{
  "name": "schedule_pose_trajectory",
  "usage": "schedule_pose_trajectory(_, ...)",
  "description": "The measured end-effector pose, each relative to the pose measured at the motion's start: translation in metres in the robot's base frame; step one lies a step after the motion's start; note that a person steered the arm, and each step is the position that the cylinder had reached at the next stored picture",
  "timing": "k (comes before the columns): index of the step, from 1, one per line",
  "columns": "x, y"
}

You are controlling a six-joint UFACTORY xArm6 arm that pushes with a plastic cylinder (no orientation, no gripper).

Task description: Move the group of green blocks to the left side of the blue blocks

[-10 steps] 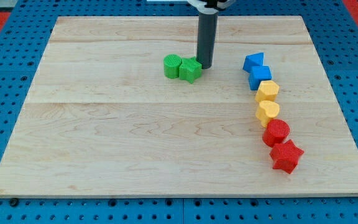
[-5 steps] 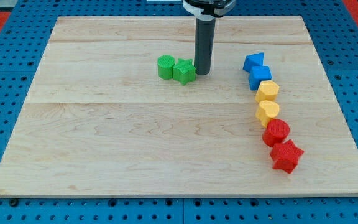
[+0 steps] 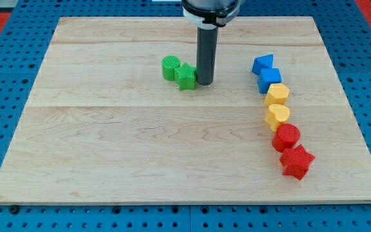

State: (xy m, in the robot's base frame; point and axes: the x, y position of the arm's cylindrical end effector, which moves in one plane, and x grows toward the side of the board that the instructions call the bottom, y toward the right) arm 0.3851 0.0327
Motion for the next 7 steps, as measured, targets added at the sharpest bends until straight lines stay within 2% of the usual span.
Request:
schedule_pose_trajectory(4,-0.010,-0.002)
schedule_pose_trajectory(7,-0.037,-0.059)
